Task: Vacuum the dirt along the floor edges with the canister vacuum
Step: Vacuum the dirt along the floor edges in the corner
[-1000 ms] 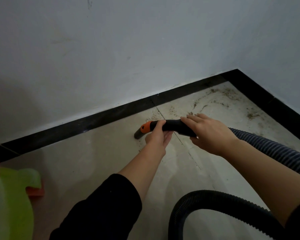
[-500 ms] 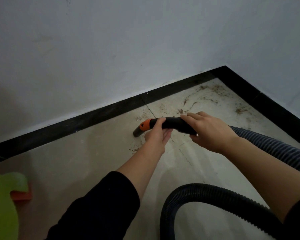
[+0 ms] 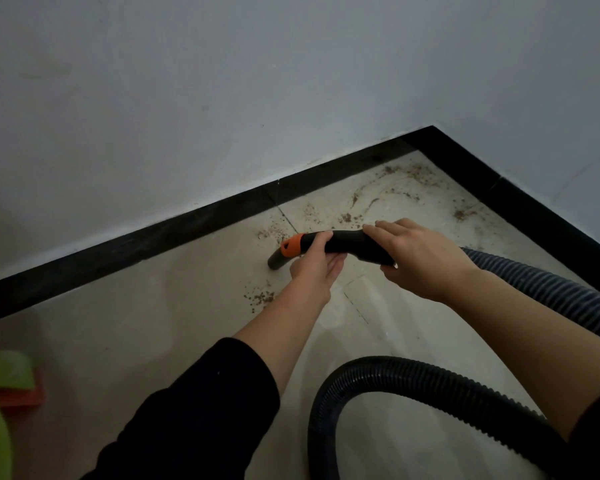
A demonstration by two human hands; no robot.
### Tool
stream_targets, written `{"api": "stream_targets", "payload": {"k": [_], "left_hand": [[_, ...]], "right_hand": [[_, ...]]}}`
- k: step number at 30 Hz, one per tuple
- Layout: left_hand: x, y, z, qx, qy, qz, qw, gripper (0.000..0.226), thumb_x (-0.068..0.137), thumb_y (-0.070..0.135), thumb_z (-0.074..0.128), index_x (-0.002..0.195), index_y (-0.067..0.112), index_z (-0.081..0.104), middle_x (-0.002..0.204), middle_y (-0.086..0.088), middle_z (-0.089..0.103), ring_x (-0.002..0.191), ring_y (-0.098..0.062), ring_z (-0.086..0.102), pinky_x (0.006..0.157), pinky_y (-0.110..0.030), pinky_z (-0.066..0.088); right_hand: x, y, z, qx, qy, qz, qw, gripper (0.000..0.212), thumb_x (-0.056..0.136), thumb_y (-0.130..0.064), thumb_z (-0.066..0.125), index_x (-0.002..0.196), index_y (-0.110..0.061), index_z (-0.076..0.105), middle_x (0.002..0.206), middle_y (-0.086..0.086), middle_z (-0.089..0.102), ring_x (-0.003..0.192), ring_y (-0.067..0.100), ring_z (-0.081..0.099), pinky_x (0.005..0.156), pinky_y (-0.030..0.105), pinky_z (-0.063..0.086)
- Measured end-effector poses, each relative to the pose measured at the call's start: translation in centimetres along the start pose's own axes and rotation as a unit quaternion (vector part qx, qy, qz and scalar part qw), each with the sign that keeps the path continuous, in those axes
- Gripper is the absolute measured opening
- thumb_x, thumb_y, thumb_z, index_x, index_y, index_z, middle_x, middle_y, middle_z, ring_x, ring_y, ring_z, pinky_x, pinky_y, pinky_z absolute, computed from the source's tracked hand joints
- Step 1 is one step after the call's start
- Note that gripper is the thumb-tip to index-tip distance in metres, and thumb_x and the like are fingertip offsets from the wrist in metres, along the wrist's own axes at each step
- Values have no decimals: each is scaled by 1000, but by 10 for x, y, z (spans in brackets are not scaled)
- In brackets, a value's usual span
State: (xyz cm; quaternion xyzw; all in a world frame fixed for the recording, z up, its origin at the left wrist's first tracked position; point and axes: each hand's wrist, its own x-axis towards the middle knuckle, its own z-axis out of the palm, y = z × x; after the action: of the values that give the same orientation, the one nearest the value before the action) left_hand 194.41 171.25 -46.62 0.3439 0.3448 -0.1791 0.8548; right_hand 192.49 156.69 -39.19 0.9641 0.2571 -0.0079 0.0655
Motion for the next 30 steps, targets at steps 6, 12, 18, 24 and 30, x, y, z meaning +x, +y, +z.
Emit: {"api": "stream_targets", "payload": {"k": [6, 12, 18, 24, 30], "left_hand": [[-3, -6, 1, 12, -6, -4, 1000, 37, 88, 20, 71, 116, -1, 59, 100, -17, 71, 84, -18, 70, 65, -20, 55], [-8, -7, 1, 14, 4, -2, 1000, 40, 87, 20, 72, 117, -1, 60, 98, -17, 72, 81, -17, 72, 61, -19, 56], [-14, -8, -4, 6, 15, 1, 1000, 39, 86, 19, 73, 117, -2, 60, 97, -18, 72, 80, -18, 72, 62, -20, 57], [-19, -9, -5, -7, 23, 2, 1000, 38, 87, 18, 72, 117, -2, 59, 98, -18, 72, 82, -19, 71, 65, -20, 57], [-19, -8, -6, -14, 34, 10, 999, 38, 87, 18, 72, 116, -2, 60, 97, -18, 72, 82, -19, 72, 67, -21, 57]], "right_hand": [[-8, 4, -1, 11, 0, 6, 1000, 52, 89, -20, 58, 138, -20, 42, 123, -2, 56, 108, 20, 50, 80, 34, 52], [-12, 3, -2, 17, 0, 9, 1000, 51, 88, -19, 58, 136, -19, 43, 122, -1, 57, 108, 22, 51, 79, 36, 53], [-13, 0, -4, 14, -9, -5, 1000, 52, 88, -21, 59, 137, -19, 41, 123, -2, 56, 108, 20, 51, 82, 36, 53], [-13, 0, -7, 13, -15, -21, 1000, 52, 88, -21, 59, 138, -19, 41, 123, -2, 56, 107, 20, 51, 82, 35, 52], [-9, 0, -5, 11, -15, -32, 999, 54, 88, -21, 59, 139, -19, 41, 123, -1, 56, 107, 20, 51, 81, 34, 52]]}}
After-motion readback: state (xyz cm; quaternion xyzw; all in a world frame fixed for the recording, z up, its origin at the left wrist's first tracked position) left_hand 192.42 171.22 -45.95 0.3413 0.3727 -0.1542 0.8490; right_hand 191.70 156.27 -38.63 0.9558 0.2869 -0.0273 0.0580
